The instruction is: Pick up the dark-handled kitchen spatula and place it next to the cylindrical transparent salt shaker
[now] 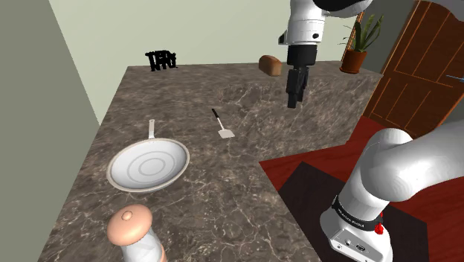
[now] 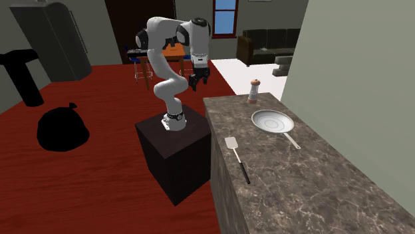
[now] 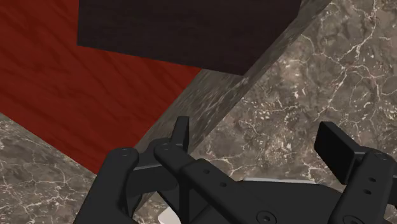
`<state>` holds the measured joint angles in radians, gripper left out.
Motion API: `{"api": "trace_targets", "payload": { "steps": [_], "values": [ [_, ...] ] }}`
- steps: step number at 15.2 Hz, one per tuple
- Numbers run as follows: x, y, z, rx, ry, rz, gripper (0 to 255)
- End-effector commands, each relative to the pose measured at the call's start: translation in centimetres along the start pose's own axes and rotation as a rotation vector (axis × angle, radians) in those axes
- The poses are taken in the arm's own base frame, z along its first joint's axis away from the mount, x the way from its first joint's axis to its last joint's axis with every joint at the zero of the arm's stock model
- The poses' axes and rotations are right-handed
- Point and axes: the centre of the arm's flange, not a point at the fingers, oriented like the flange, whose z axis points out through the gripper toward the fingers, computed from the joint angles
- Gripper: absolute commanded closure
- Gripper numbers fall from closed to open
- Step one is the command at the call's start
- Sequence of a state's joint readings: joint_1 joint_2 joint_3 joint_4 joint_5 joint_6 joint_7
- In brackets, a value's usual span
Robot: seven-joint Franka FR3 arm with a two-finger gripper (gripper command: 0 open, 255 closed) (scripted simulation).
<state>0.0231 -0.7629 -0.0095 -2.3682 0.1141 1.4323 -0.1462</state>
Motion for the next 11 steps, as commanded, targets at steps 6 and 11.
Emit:
{"api": "trace_targets", "payload": {
  "steps": [6, 11],
  "values": [
    [5.5, 0.0, 2.6, -0.017, 0.041, 0.111, 0],
    [11.0, 0.7, 4.9, -0.033, 0.081, 0.223, 0]
  ]
}}
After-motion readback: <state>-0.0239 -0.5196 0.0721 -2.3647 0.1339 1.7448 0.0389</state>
